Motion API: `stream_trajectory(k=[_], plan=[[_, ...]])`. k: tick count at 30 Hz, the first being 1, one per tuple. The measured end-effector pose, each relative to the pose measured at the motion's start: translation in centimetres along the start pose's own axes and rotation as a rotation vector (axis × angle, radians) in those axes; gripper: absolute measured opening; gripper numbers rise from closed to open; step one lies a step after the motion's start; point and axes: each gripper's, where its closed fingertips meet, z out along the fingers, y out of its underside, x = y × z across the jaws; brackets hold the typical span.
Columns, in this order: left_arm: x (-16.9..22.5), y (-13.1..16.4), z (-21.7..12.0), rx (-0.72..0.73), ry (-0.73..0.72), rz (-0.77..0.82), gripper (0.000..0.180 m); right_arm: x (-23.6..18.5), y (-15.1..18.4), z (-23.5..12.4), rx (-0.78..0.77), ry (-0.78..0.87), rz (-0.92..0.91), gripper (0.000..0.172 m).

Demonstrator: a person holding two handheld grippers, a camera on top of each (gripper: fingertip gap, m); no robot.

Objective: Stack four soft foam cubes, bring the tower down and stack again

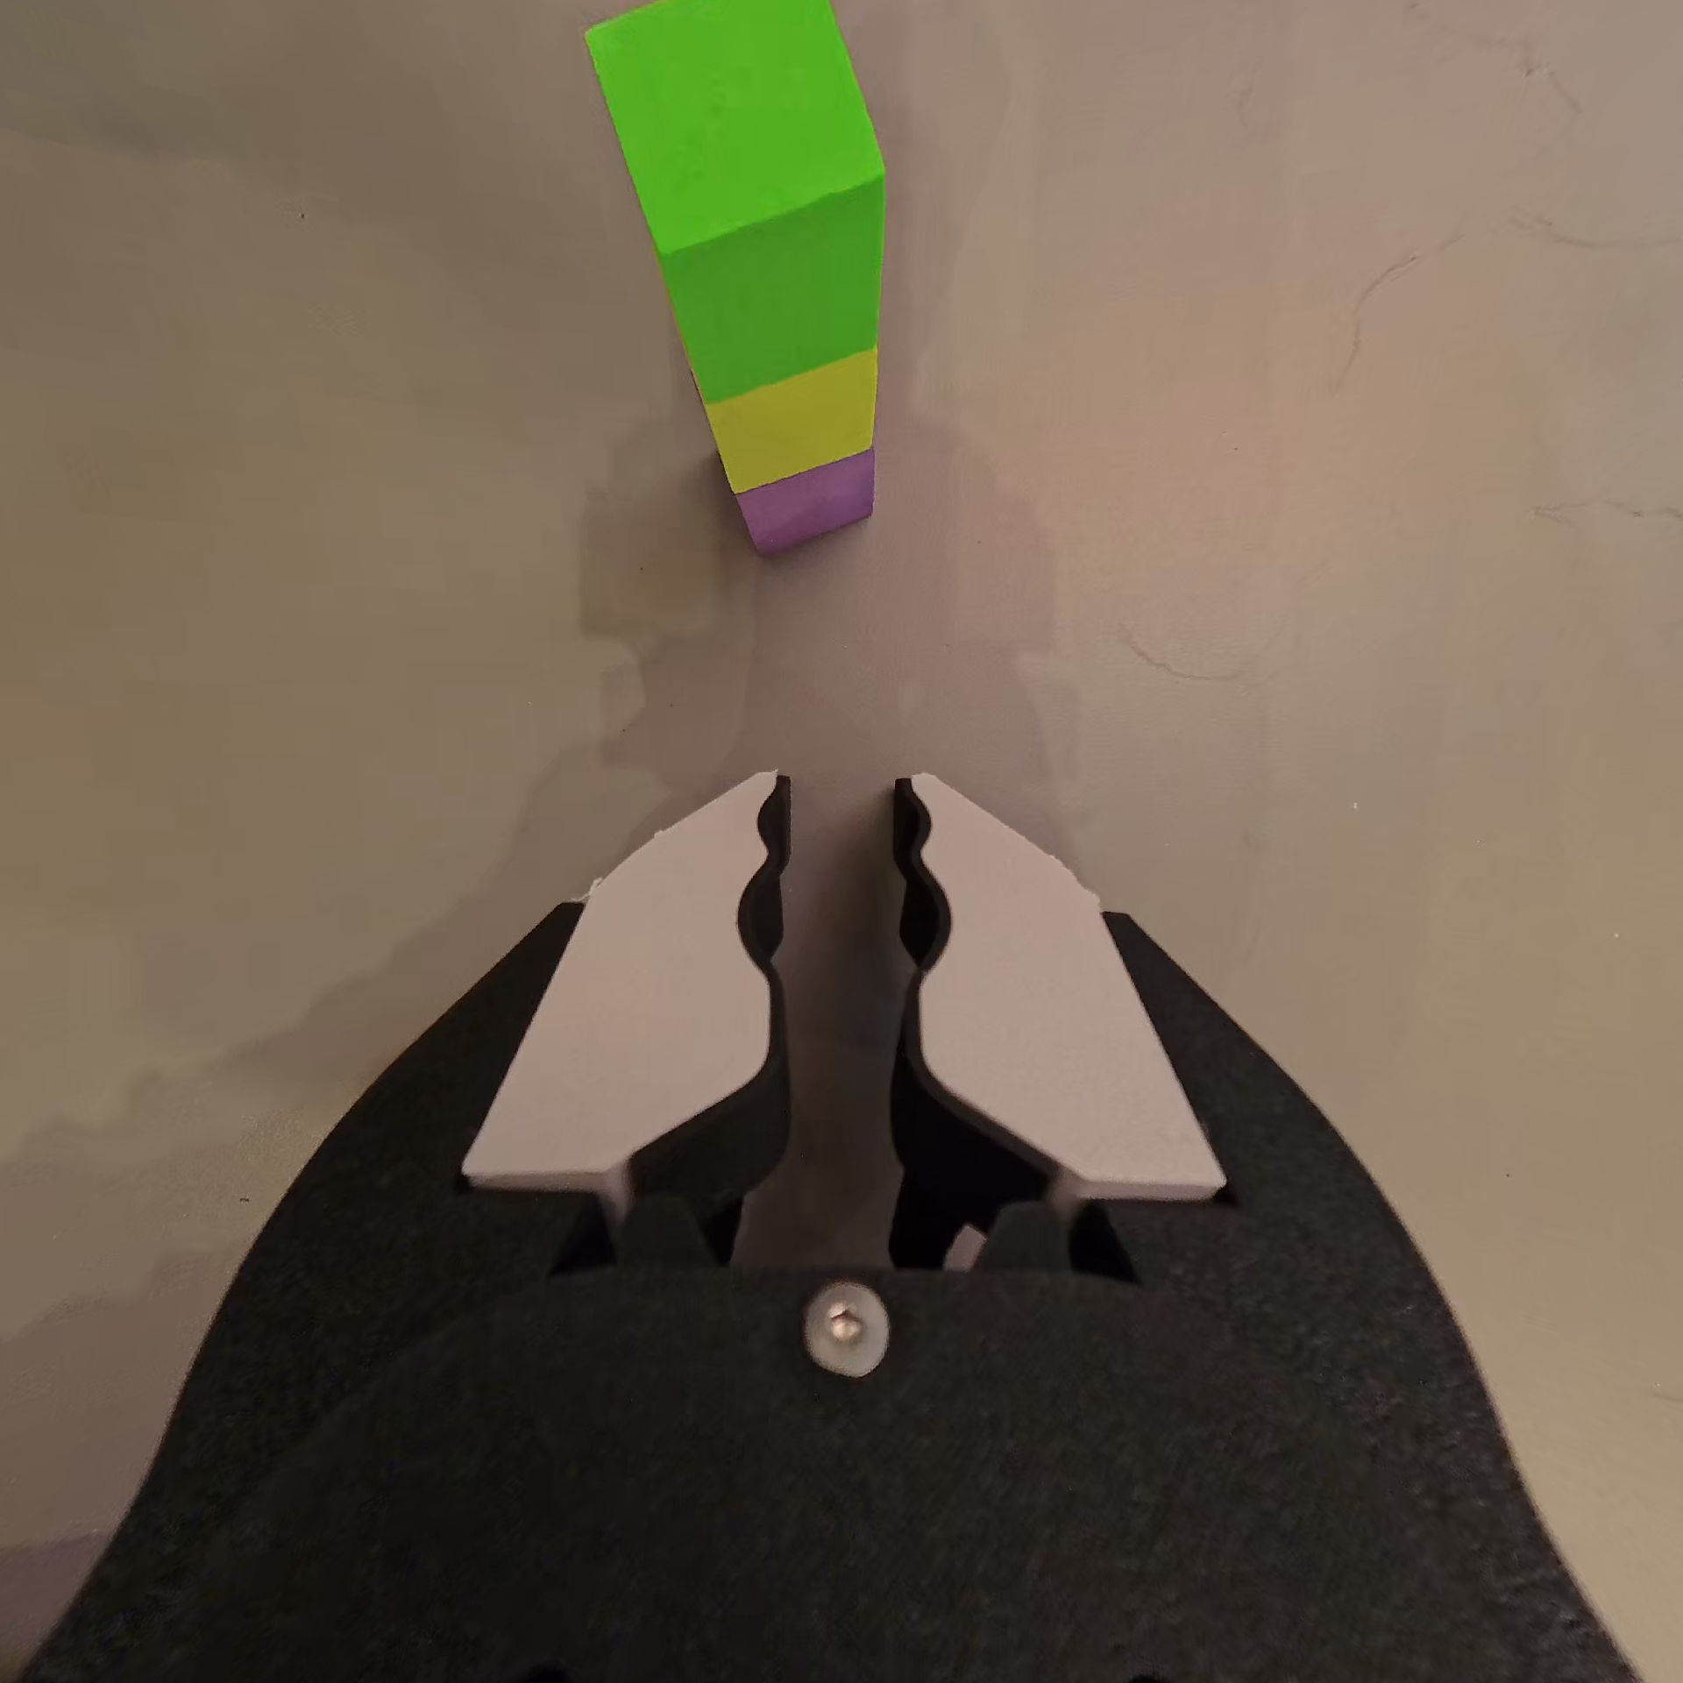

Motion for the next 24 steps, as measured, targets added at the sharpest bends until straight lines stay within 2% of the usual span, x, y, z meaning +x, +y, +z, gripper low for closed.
stream_trajectory(k=[5,13,24], plan=[[-3.4,6.6,-1.0,-0.09,-0.096,-0.104,0.05,0.0,0.0,0.0,0.0,-0.002,-0.001,0.021],[-5.6,12.6,-0.9,-0.182,-0.124,-0.143,0.046,0.0,0.0,0.0,0.005,-0.003,0.004,0.021],[-6.9,15.6,1.1,-0.191,-0.135,-0.42,0.047,0.0,-0.2,0.1,0.012,-0.007,0.003,0.02]])
